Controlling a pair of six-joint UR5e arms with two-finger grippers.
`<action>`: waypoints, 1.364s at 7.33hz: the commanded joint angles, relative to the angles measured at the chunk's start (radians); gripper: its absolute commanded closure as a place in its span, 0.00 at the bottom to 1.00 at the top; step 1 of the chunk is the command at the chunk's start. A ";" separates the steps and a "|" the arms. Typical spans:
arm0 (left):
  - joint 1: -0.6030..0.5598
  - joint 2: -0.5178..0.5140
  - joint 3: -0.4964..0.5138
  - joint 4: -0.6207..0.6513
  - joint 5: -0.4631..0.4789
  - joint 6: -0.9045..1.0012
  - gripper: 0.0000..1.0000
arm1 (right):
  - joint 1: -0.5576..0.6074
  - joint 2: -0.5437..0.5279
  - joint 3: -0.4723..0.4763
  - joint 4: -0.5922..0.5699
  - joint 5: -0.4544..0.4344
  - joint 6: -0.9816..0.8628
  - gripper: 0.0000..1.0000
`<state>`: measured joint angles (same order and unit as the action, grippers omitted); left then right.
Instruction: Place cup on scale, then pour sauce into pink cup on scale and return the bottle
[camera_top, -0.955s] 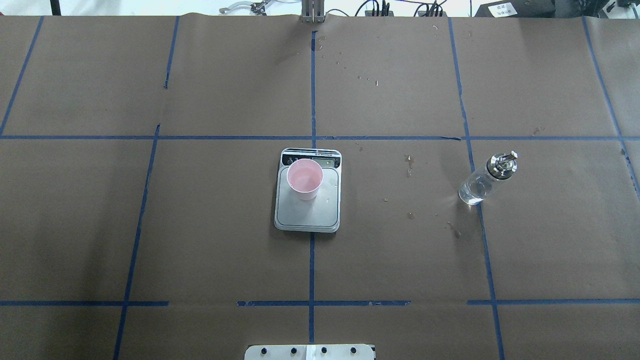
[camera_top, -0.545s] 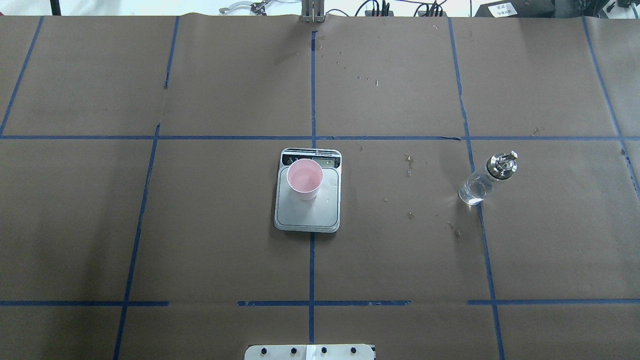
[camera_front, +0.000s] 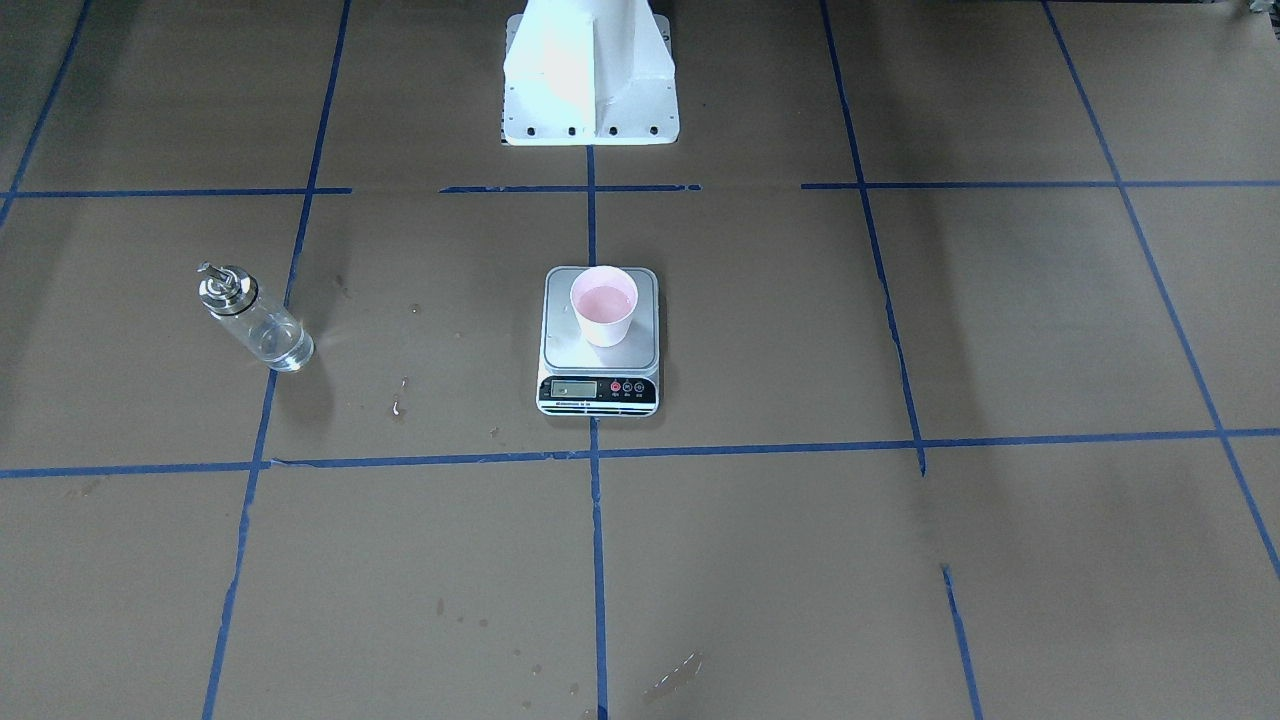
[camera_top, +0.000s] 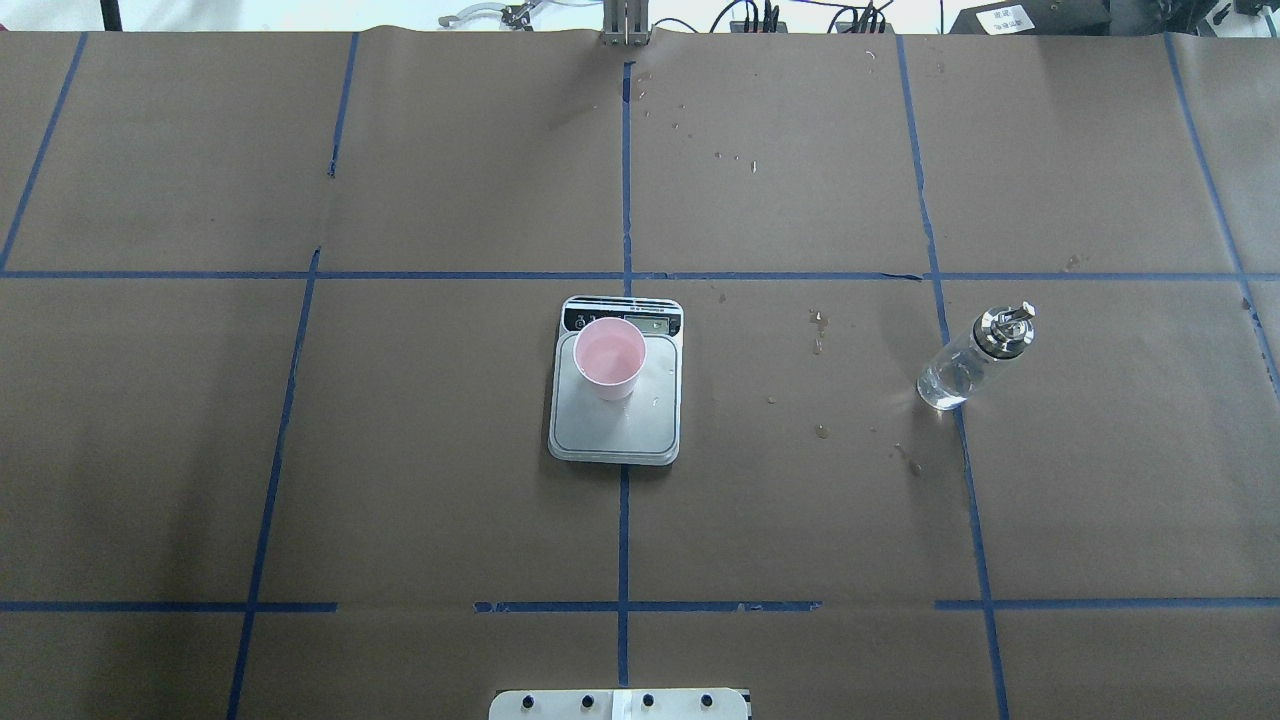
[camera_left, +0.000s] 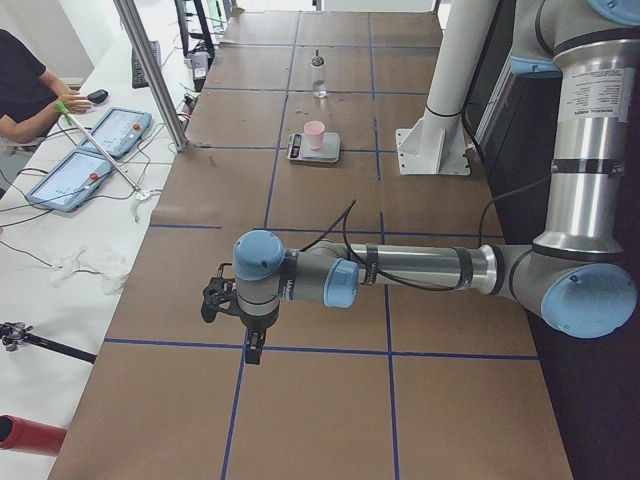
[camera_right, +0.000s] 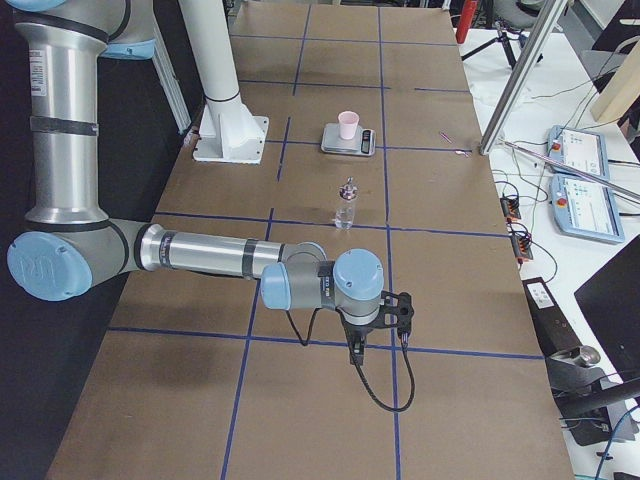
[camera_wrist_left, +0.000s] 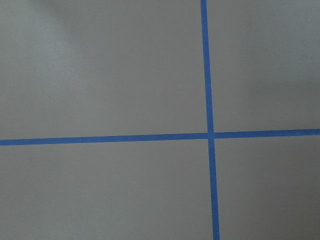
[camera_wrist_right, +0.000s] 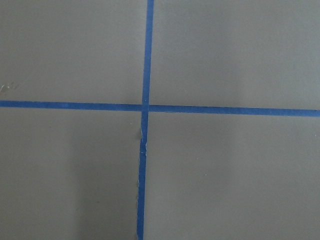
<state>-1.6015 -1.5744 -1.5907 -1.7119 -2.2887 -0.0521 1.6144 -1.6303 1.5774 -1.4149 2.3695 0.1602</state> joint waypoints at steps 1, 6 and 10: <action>0.000 -0.001 0.000 0.000 0.000 0.000 0.00 | -0.001 0.000 0.001 0.002 0.000 0.035 0.00; 0.000 -0.001 0.000 0.000 0.000 0.000 0.00 | 0.001 -0.002 -0.002 0.002 0.000 -0.010 0.00; 0.000 -0.001 0.001 -0.002 0.000 0.000 0.00 | 0.001 -0.003 -0.004 0.002 0.000 -0.062 0.00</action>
<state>-1.6015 -1.5754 -1.5901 -1.7132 -2.2887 -0.0521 1.6150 -1.6334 1.5735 -1.4128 2.3688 0.1074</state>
